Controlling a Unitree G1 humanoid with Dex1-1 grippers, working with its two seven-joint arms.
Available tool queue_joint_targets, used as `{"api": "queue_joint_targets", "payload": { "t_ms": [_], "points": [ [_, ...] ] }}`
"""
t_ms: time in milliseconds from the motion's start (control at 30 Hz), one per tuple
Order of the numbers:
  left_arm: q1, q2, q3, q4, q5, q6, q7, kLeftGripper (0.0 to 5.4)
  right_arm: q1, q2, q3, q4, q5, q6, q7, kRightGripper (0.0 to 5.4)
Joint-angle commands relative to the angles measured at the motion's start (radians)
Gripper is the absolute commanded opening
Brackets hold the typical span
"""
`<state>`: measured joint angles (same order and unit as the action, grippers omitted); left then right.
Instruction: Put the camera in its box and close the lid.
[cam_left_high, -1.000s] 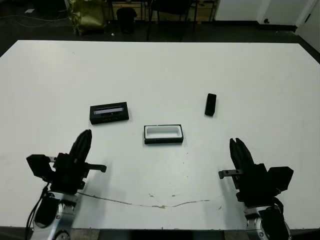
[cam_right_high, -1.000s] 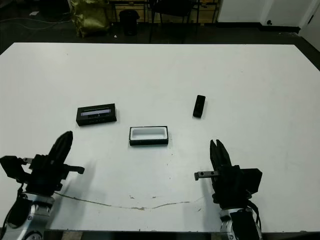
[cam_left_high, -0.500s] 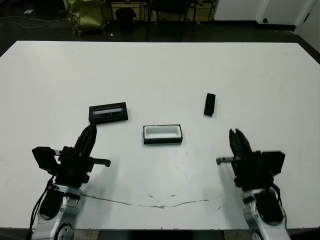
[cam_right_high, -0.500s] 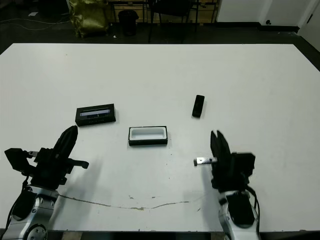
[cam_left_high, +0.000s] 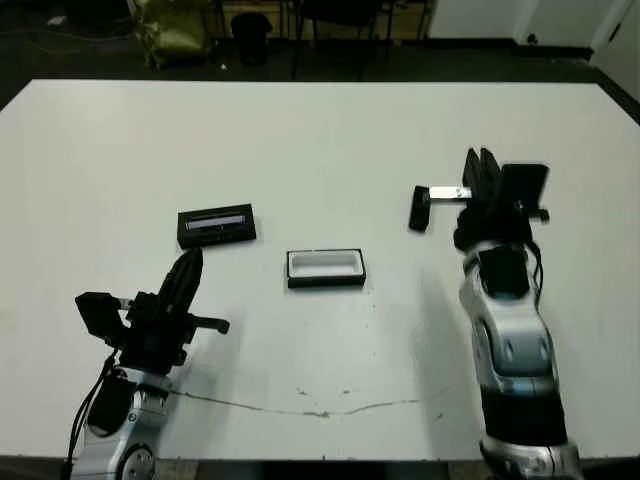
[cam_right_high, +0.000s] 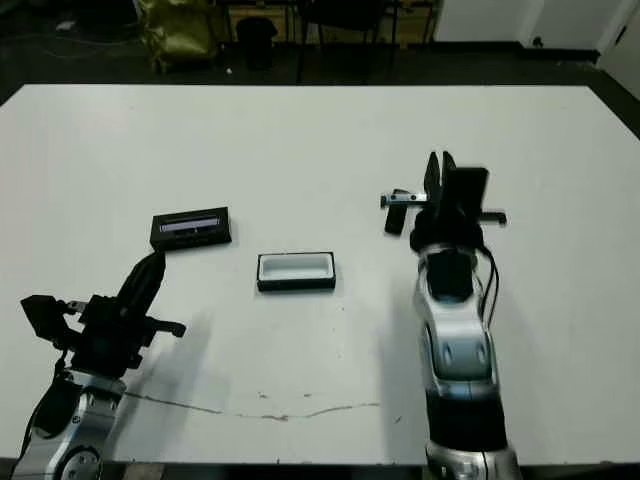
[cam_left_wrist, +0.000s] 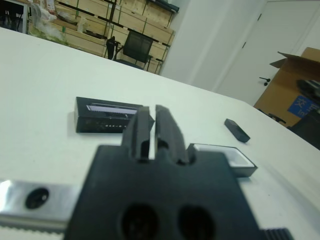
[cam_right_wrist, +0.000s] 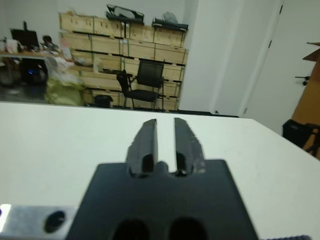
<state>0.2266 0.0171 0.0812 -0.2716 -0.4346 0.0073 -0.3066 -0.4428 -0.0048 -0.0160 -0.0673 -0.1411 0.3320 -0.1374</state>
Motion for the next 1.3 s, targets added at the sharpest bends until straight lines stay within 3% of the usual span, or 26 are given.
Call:
{"api": "queue_joint_targets", "payload": {
  "t_ms": [33, 667, 967, 1133, 1200, 1300],
  "points": [
    [0.007, -0.004, -0.005, 0.014, 0.004, 0.002, 0.004, 0.0, -0.057, -0.007, 0.006, 0.078, -0.03, 0.064, -0.023, 1.0],
    [0.019, 0.011, -0.013, 0.0, 0.036, 0.014, 0.026, 0.0, -0.277, 0.041, -0.043, 0.423, 0.012, 0.083, -0.128, 5.27],
    [0.017, 0.013, -0.015, 0.01, 0.057, 0.002, 0.021, 0.0, -0.265, 0.077, -0.063, 0.478, 0.048, 0.022, -0.158, 5.39],
    [0.019, 0.014, -0.013, 0.017, 0.058, -0.008, 0.012, 0.0, -0.266, 0.107, -0.074, 0.509, 0.057, 0.033, -0.204, 5.39],
    [0.026, 0.013, -0.014, 0.006, 0.055, 0.005, 0.017, 0.0, -0.255, 0.137, -0.113, 0.512, 0.121, -0.014, -0.188, 5.39],
    [0.028, 0.014, -0.015, 0.006, 0.055, 0.004, 0.013, 0.0, -0.245, 0.154, -0.126, 0.532, 0.149, -0.058, -0.189, 5.39]
  ]
}}
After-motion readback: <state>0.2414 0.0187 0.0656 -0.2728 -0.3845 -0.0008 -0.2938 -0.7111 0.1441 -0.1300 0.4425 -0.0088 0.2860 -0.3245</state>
